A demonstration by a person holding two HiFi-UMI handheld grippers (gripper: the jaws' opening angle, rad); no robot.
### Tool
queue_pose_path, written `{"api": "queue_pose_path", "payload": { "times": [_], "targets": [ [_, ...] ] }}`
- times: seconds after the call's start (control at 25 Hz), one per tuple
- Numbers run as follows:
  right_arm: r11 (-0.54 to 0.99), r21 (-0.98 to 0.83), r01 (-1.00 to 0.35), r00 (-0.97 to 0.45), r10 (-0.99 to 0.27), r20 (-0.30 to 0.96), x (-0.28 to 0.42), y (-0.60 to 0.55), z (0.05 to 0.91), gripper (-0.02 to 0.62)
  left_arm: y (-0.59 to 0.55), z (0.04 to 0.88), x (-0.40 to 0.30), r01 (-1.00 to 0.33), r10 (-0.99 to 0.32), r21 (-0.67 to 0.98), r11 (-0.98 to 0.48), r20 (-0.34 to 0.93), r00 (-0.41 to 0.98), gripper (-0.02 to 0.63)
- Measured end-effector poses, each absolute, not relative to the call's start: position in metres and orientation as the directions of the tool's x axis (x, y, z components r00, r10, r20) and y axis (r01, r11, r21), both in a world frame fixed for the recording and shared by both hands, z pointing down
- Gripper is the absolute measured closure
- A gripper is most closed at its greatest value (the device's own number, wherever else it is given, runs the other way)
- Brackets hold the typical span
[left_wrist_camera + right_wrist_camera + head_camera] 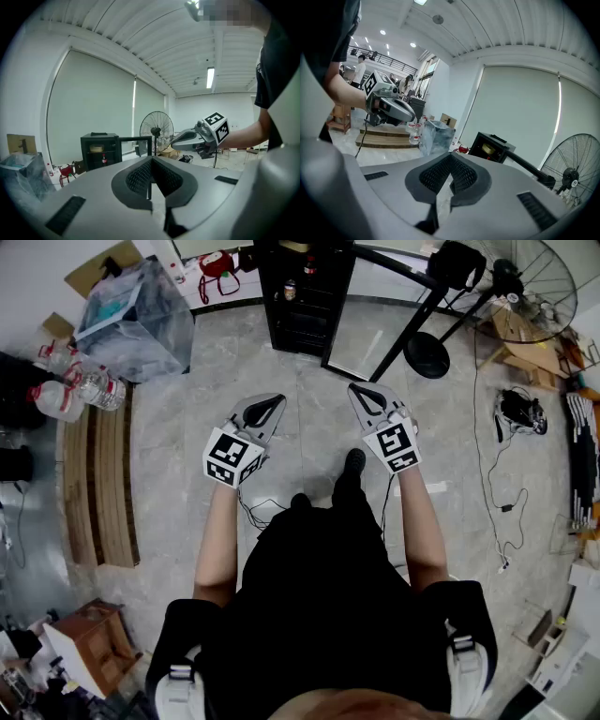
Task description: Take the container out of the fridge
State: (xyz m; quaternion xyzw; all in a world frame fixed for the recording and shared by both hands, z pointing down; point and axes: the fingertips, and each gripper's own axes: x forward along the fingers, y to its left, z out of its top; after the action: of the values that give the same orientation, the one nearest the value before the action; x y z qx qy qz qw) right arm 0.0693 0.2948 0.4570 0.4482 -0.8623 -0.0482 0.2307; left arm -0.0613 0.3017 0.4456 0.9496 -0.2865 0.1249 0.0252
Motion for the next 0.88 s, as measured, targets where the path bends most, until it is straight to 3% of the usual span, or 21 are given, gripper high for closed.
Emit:
{"api": "queue_pose_path", "payload": {
  "times": [0.88],
  "targets": [
    [0.527, 0.285, -0.801, -0.432, -0.837, 0.335, 0.078, 0.289, 0.465, 0.598, 0.298, 0.449, -0.068, -0.553, -0.538, -0.024, -0.833, 0.265, 0.800, 0.589]
  ]
}}
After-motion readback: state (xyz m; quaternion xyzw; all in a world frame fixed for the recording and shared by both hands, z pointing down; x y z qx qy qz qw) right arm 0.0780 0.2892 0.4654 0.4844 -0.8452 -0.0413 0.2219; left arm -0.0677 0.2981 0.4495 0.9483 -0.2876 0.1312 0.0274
